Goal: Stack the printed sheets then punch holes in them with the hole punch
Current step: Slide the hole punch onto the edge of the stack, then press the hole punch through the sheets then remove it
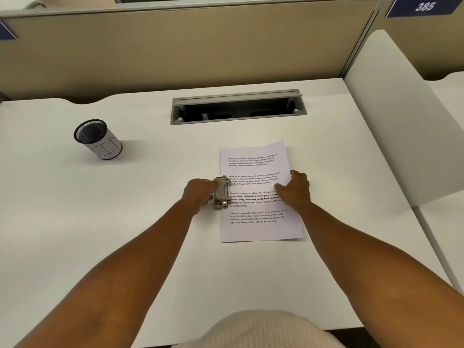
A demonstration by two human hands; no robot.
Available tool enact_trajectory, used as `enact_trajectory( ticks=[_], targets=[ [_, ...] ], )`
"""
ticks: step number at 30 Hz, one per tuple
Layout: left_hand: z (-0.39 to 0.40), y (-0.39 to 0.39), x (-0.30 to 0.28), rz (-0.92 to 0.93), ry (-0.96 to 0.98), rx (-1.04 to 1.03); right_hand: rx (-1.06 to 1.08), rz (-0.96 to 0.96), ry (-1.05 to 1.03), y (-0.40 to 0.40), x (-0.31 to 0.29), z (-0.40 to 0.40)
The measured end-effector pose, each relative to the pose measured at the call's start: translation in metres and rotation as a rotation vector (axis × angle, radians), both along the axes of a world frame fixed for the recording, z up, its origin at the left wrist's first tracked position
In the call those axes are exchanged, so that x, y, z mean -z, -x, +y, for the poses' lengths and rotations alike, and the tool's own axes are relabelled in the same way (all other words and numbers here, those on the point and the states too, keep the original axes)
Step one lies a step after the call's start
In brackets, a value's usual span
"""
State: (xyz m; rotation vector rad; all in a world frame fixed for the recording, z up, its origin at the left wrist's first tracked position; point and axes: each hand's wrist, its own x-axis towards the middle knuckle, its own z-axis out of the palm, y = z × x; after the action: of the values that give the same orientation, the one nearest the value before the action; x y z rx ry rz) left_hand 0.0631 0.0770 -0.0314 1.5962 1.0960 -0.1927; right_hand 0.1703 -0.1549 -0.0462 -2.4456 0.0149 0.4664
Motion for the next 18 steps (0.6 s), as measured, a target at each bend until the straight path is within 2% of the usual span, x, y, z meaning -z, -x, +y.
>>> enact_trajectory(
  ticks=[4, 12, 15, 18],
  targets=[
    [0.0, -0.002, 0.003, 0.011, 0.023, 0.0, 0.005, -0.071, 0.122, 0.007, 0.006, 0.003],
    [0.001, -0.003, 0.006, -0.009, 0.068, -0.039, 0.02, -0.141, 0.105, 0.009, 0.01, 0.002],
    [0.002, -0.002, 0.01, -0.032, -0.019, 0.005, -0.03, -0.254, 0.175, 0.013, 0.009, 0.005],
    [0.0, 0.002, 0.014, -0.096, -0.195, -0.006, -0.148, -0.365, 0.224, 0.019, 0.01, 0.009]
  ],
)
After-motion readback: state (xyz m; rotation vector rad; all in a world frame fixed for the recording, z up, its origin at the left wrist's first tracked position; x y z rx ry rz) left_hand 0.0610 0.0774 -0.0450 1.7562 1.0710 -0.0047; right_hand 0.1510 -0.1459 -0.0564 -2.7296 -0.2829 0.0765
